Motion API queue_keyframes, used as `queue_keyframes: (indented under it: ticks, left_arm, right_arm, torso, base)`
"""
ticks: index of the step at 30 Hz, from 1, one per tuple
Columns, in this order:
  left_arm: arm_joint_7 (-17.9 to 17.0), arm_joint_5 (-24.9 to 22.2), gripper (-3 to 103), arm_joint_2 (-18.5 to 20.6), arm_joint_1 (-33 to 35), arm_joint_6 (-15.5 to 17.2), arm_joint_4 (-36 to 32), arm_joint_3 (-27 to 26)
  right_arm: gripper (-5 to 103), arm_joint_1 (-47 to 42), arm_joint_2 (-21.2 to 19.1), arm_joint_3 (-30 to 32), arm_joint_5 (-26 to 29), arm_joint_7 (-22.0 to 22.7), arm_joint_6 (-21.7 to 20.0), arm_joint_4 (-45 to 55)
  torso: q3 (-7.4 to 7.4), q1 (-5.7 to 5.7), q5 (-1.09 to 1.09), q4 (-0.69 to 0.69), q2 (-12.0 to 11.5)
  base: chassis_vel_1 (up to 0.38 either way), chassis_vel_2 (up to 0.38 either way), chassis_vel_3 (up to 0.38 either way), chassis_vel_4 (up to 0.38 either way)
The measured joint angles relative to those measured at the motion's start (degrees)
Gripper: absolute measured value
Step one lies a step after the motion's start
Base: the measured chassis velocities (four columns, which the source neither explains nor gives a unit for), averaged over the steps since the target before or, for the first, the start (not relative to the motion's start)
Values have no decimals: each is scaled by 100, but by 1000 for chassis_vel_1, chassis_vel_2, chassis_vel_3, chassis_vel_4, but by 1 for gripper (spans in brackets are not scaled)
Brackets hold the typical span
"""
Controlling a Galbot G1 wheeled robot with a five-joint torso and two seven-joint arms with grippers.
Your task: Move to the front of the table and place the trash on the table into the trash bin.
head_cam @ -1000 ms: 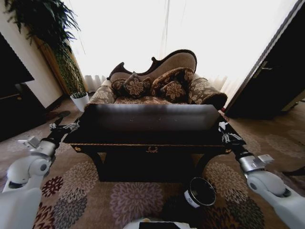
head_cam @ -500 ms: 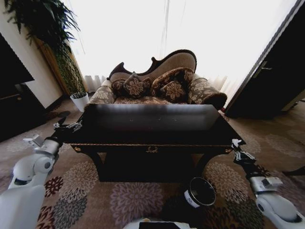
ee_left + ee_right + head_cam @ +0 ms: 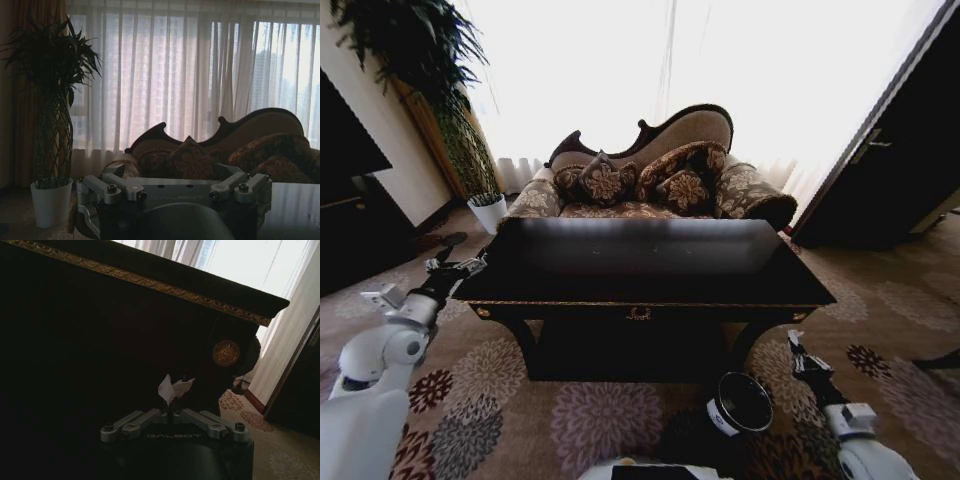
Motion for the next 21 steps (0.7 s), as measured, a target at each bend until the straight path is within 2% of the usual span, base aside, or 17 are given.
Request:
queue_keyframes:
  ticks: [4, 10, 12, 13, 21]
  left_arm:
    - [0, 0, 100, 1, 1, 0, -7, 8]
    - [-1, 0, 100, 20, 32, 5, -19, 4]
    - [-2, 0, 100, 41, 48, 11, -21, -13]
    - [-3, -2, 100, 72, 90, 17, -33, -51]
    - [-6, -3, 100, 85, 184, 26, -61, -94]
  right_arm:
    - [0, 201, 65, -304, -152, 15, 3, -318]
    - [0, 675, 193, -880, -694, 38, -8, -966]
    - [0, 877, 265, -1096, -942, 62, -7, -1278]
    - [0, 1275, 388, -1392, -1162, 124, -37, -1820]
    - [0, 2005, 689, -1751, -1258, 120, -132, -2874]
  torso:
    - [0, 0, -1, 1, 0]
    - [0, 0, -1, 1, 0]
    - [0, 0, -2, 1, -1]
    - [0, 0, -2, 0, -1]
    - [0, 0, -1, 1, -1]
  base:
    - [0, 0, 0, 0]
    - [0, 0, 0, 0]
    - [0, 0, 0, 0]
    - [0, 0, 0, 0]
    - [0, 0, 0, 0]
